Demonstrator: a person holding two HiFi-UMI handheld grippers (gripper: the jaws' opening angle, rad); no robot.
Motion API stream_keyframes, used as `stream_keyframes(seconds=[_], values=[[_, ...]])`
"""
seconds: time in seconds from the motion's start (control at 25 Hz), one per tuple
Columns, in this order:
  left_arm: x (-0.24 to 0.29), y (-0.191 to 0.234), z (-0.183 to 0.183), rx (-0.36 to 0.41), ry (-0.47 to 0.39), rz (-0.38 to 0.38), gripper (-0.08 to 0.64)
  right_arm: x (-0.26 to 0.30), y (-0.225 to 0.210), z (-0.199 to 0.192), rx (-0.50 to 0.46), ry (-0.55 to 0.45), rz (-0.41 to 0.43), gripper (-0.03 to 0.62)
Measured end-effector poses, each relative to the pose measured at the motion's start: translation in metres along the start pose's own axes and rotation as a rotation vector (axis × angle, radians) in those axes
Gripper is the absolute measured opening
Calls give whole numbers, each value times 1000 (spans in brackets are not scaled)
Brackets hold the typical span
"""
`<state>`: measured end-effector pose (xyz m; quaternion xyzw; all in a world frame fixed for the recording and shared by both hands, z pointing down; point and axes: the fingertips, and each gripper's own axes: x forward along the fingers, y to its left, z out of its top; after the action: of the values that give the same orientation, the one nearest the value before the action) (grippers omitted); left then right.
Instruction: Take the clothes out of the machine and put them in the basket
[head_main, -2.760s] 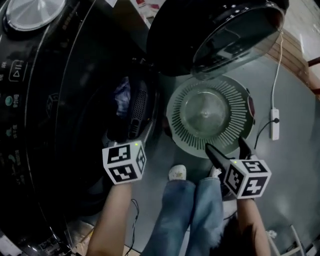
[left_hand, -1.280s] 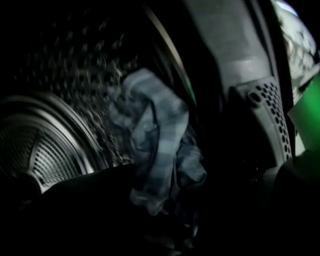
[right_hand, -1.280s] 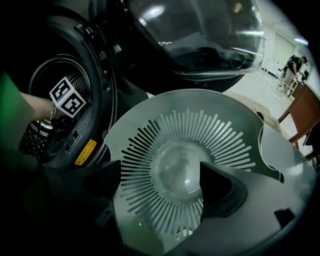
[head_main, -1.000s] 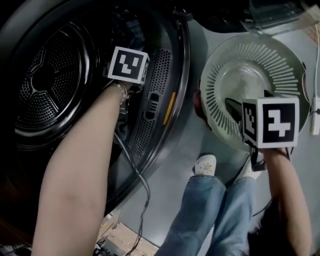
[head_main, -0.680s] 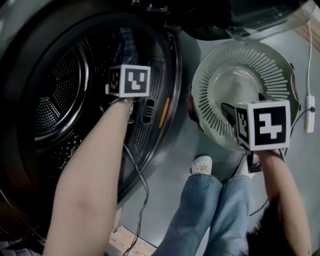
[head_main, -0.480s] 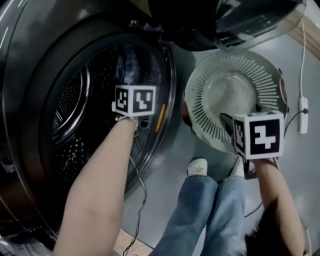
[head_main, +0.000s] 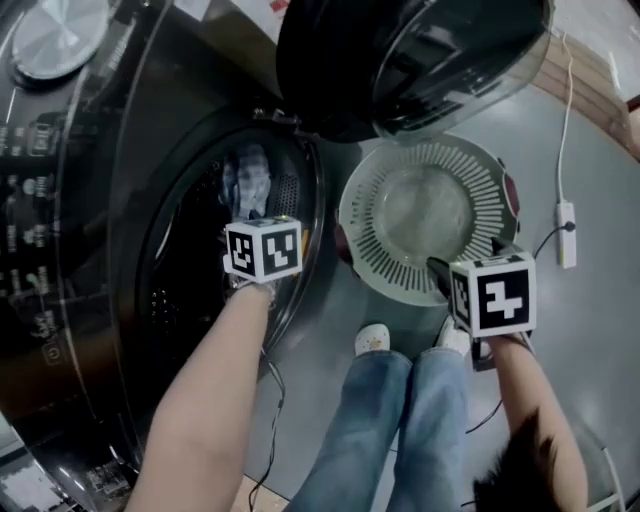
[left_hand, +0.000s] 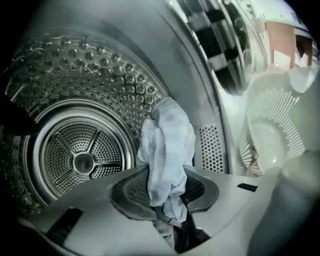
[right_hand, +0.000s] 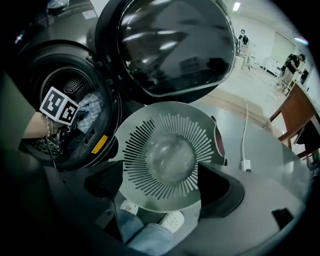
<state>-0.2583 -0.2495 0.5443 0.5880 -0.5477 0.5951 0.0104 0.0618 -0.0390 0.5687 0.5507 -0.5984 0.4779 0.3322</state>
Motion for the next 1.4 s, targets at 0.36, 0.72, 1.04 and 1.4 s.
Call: stream_keyframes(seconds=[0.36,0.72,1.04,1.4], values=[[-58,0,18,-19,-33,-45,110,-57,8,32,-17,-54,37,459],[-107,-2,35,-76,-115,-81,110,-99,8,44,-25,-99,28,457],[-159,-18,46,-126,-225,-127,109,-115,13,40,52,-135,36,457],[-225,-50,83,-150,-362,-307,106,-118,14,27,110,-147,39,456]])
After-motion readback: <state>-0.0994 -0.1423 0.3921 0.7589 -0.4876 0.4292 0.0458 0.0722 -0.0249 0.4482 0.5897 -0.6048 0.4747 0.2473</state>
